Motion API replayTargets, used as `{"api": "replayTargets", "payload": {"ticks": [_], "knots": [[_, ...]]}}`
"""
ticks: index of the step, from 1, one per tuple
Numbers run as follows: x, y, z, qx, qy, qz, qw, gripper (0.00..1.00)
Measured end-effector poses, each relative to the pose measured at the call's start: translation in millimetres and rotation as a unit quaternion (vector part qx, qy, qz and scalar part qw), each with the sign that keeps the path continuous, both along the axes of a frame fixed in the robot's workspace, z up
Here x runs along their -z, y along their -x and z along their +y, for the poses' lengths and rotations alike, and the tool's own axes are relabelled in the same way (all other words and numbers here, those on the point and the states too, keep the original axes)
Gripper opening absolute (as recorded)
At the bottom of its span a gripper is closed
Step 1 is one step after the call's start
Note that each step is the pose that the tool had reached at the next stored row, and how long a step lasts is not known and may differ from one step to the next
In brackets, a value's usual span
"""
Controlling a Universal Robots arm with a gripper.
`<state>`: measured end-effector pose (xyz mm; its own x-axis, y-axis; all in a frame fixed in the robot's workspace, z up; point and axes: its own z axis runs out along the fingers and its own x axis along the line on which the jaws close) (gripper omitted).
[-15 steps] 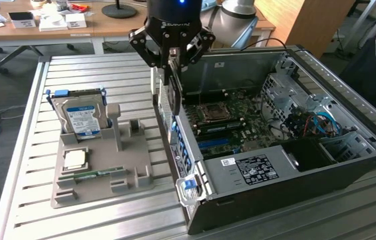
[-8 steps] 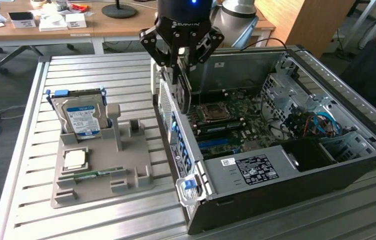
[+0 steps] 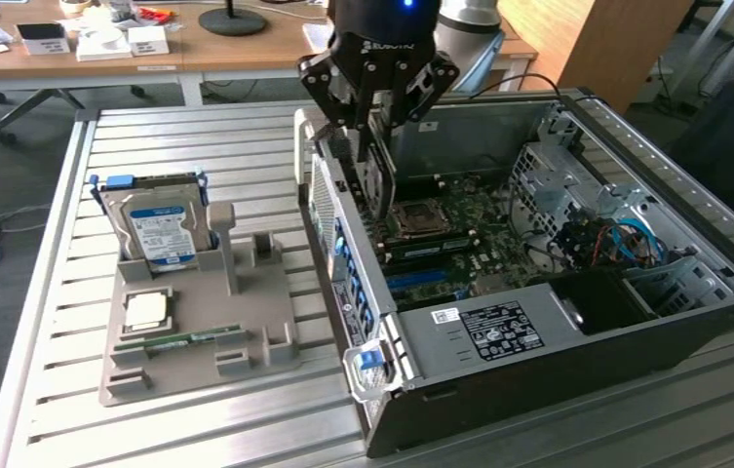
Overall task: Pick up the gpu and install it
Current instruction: 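Pick up the gpu and move the gpu toward the slot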
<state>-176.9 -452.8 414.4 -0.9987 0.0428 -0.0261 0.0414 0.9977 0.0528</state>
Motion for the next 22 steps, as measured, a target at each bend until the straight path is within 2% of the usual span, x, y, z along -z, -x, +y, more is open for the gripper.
{"api": "replayTargets", "payload": {"ticks": [10,18,22], "knots": [[0.0,-23.6,0.7,0.0,-0.0003,0.0,1.0,0.27],[0.0,-25.1,0.7,0.0,-0.0003,0.0,1.0,0.27],[0.0,-30.7,0.7,0.0,-0.0003,0.0,1.0,0.27]]}}
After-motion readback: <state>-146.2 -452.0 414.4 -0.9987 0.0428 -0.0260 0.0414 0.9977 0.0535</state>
